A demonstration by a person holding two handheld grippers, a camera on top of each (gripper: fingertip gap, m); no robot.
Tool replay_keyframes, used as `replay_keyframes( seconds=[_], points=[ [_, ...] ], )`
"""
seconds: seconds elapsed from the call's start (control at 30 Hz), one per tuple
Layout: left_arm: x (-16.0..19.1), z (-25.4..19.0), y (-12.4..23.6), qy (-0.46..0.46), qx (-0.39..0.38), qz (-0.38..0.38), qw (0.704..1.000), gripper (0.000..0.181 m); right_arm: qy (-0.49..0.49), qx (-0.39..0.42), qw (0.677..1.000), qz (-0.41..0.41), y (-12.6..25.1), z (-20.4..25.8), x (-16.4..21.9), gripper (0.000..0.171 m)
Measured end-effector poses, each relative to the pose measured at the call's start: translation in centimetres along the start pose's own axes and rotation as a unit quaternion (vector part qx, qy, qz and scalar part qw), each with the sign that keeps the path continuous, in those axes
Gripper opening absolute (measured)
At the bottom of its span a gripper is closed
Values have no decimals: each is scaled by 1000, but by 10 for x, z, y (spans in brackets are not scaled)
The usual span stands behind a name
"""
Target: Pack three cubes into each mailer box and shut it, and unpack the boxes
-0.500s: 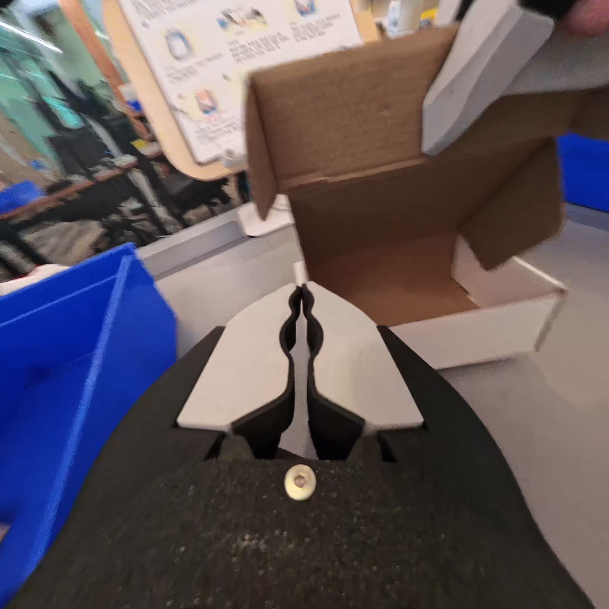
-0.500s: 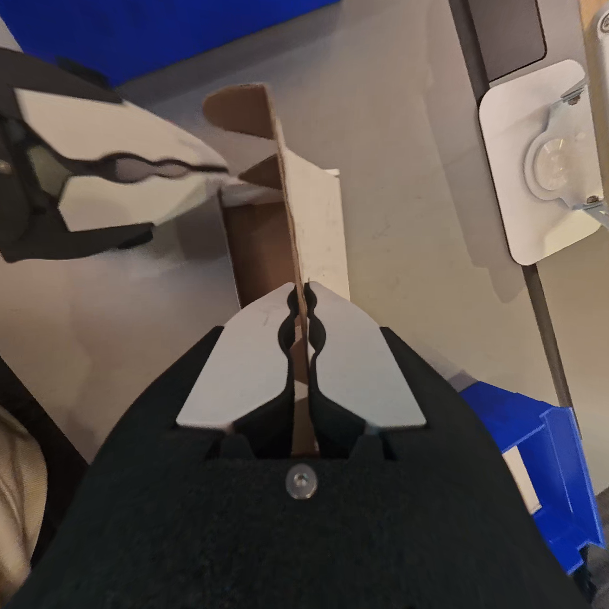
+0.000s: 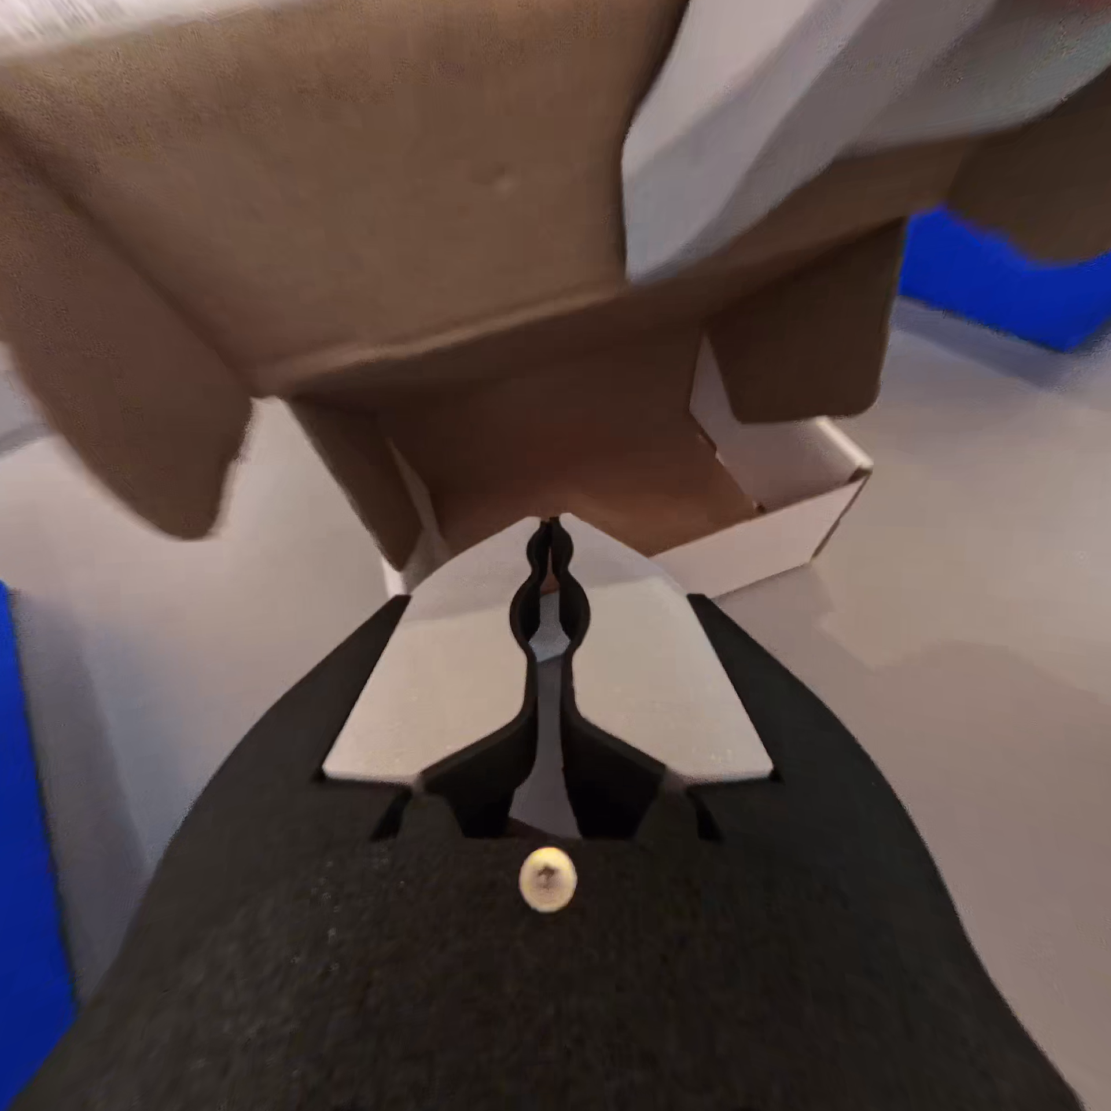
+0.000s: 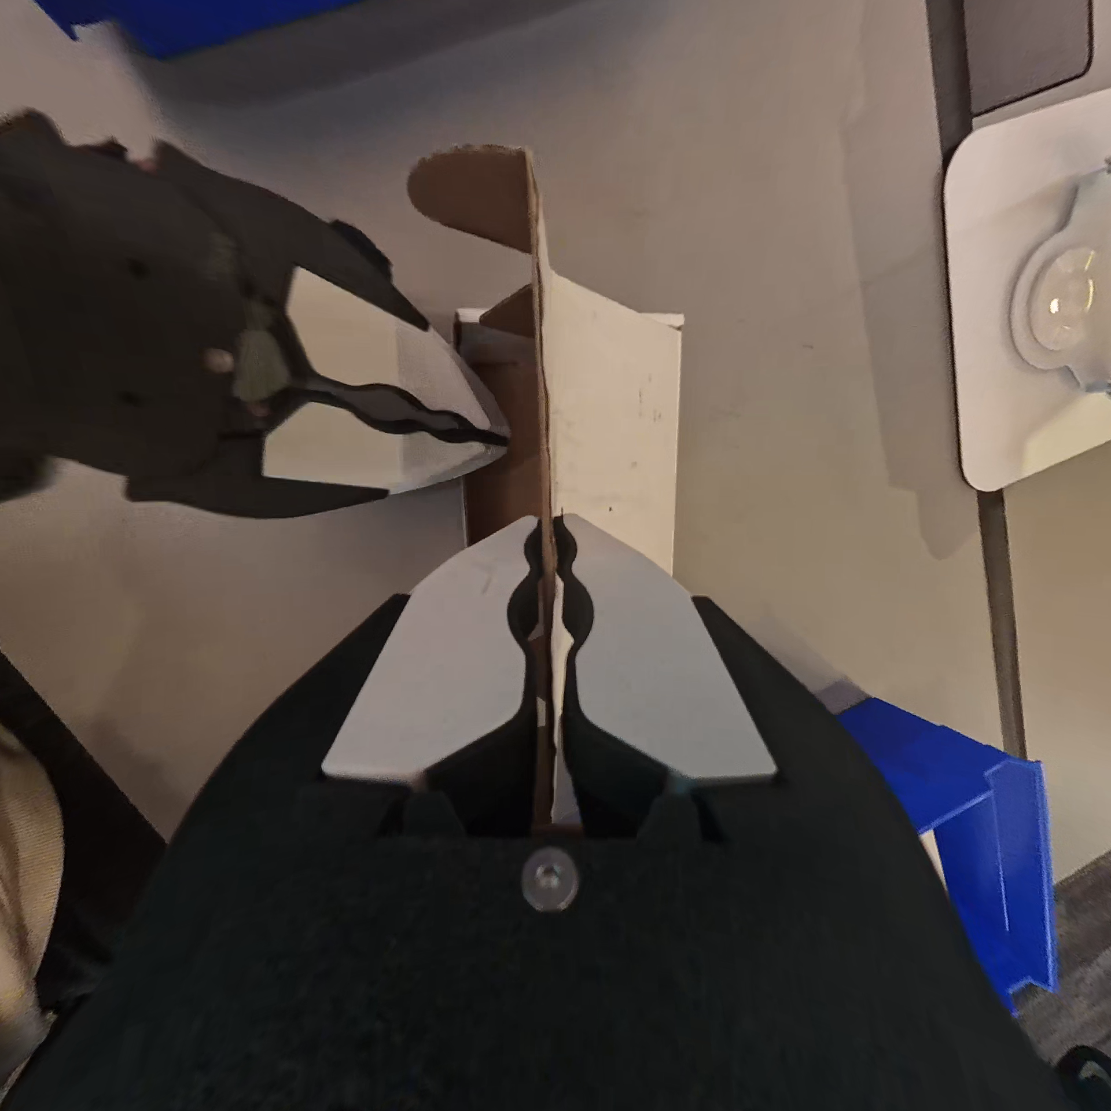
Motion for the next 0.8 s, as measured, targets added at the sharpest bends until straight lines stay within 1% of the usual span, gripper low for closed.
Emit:
replay_keyframes(
  seconds=[0.03,0.17,0.23,0.27,0.3,0.37,0.47,0.53,0.57,0.63,0.7,0.8],
  points=[
    [4,0,-3,1,4,22,1000,0,1,2,1000,-3,2,-1,-1,2],
    [7,3,2,-11,-8,26,1000,0,-8,37,999,-21,15,-28,-7,2],
    [8,4,3,-15,-7,28,999,0,-13,98,995,-2,20,-57,-8,2],
    [9,4,4,-16,-5,30,999,0,-15,119,993,18,18,-72,-6,2],
    [9,5,4,-17,-2,31,999,0,-15,125,992,34,14,-86,-5,2],
    [9,5,4,-18,2,32,999,0,-27,112,992,56,-5,-112,-1,2],
    [8,6,3,-15,2,32,999,0,-48,87,989,109,-48,-136,14,2],
    [9,7,2,-17,1,35,999,0,-41,76,985,149,-76,-137,26,2],
    [10,7,1,-17,1,40,999,0,-39,61,985,156,-88,-132,30,2],
    [10,8,1,-14,1,38,999,0,-51,50,985,154,-103,-128,37,3],
    [10,8,2,-10,-1,36,999,0,-71,34,988,134,-105,-129,41,4],
    [11,8,2,-11,-2,37,999,0,-120,38,989,85,-83,-138,40,32]
  ],
)
Point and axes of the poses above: each gripper's, where its closed fingertips meet, y back along the fingers, x out of its underside, z = x × y across the jaws, the point moved 8 cm from there along y, back along the fingers, and after that the axes turned 5 degrees about z, right-handed, at the moved point
